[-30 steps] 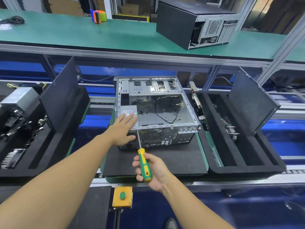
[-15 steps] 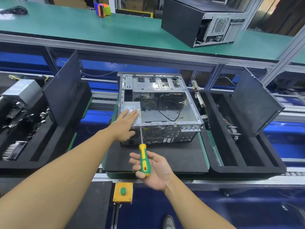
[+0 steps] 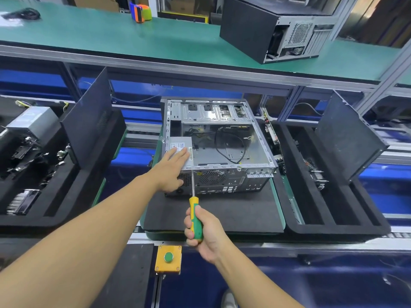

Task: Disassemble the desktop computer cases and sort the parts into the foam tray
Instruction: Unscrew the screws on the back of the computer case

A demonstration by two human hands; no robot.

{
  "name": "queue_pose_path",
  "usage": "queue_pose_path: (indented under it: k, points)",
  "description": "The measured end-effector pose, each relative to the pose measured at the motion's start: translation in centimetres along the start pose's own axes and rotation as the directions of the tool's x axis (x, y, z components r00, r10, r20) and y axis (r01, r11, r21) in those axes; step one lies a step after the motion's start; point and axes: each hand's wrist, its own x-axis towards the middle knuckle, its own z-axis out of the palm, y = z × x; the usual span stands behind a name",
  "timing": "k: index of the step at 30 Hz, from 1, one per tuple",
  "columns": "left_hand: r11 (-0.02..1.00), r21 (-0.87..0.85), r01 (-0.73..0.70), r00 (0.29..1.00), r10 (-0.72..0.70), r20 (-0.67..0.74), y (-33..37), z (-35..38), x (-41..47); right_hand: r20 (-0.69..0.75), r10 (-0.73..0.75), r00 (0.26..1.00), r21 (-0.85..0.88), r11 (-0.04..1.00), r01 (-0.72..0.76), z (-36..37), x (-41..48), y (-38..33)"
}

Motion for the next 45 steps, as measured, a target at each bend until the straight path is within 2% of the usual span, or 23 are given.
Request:
queue_pose_path:
  k: [2,4,5,6,7,9,11,13,15,18,21,24,30,34,37,41,45]
  points:
    - [1.0,0.002,0.001,1.0,-0.001,-0.005,0.0,0.1,0.0,-0.177,-0.171,0.969,-0.332,0.937,0.104,0.7,0.2,0.2]
    - [1.0,0.008,-0.003,1.0,0.003,-0.006,0.0,0.1,0.0,-0.268,-0.397,0.878,-0.664,0.736,0.13,0.7,0.1,0.2]
    - [1.0,0.009,-0.004,1.0,0.004,-0.006,0.0,0.1,0.0,-0.26,-0.453,0.853,-0.731,0.669,0.133,0.4,0.2,0.1]
    - [1.0,0.011,-0.004,1.0,0.004,-0.006,0.0,0.1,0.0,-0.244,-0.447,0.86,-0.731,0.668,0.14,0.3,0.0,-0.1]
    - [1.0,0.015,-0.006,1.0,0.006,-0.007,-0.1,0.1,0.0,-0.23,-0.391,0.891,-0.673,0.725,0.145,0.3,-0.2,-0.4]
    - [1.0,0.018,-0.011,1.0,0.011,-0.01,-0.1,0.1,0.0,-0.203,-0.217,0.955,-0.486,0.869,0.094,0.7,-0.3,-1.0]
    - [1.0,0.02,-0.013,1.0,0.013,-0.013,-0.1,0.1,0.1,-0.172,-0.076,0.982,-0.279,0.96,0.025,1.1,-0.3,-1.7]
    - [0.999,0.028,-0.02,1.0,0.02,-0.014,-0.1,0.1,0.1,-0.088,0.06,0.994,-0.091,0.994,-0.068,1.3,-0.6,-2.1]
    - [1.0,0.023,-0.018,1.0,0.018,-0.02,-0.2,0.2,0.1,0.012,0.143,0.99,0.001,0.99,-0.143,1.1,-0.9,-2.3]
    - [1.0,0.01,-0.018,1.0,0.018,-0.023,-0.4,0.3,0.2,0.057,0.12,0.991,0.001,0.993,-0.12,0.9,-1.2,-1.9]
    - [1.0,0.007,-0.015,1.0,0.015,-0.028,-0.4,0.4,0.2,0.034,-0.006,0.999,-0.09,0.996,0.009,0.9,-1.2,-1.4]
    - [1.0,0.002,-0.012,0.999,0.012,-0.035,-0.5,0.4,0.2,-0.002,-0.024,1.0,-0.099,0.995,0.023,1.3,-1.3,-1.0]
    - [1.0,-0.001,-0.014,0.999,0.014,-0.052,-0.4,0.5,0.2,-0.049,0.05,0.998,-0.138,0.989,-0.057,0.4,-1.0,-1.0]
    - [1.0,-0.019,-0.016,0.998,0.015,-0.065,-0.4,0.5,0.2,0.08,0.219,0.972,-0.042,0.975,-0.216,0.0,-1.2,-2.8]
    - [1.0,-0.012,-0.019,0.998,0.018,-0.067,-0.4,0.5,0.2,0.142,0.265,0.954,-0.072,0.964,-0.257,-0.6,-1.4,-3.2]
    - [1.0,-0.021,-0.011,0.998,0.01,-0.06,-0.4,0.5,0.1,0.111,0.135,0.985,-0.135,0.984,-0.12,-0.8,-1.6,-2.8]
    - [1.0,-0.019,-0.008,0.998,0.007,-0.057,-0.4,0.5,0.1,-0.027,0.033,0.999,-0.275,0.961,-0.039,0.4,-1.4,-1.8]
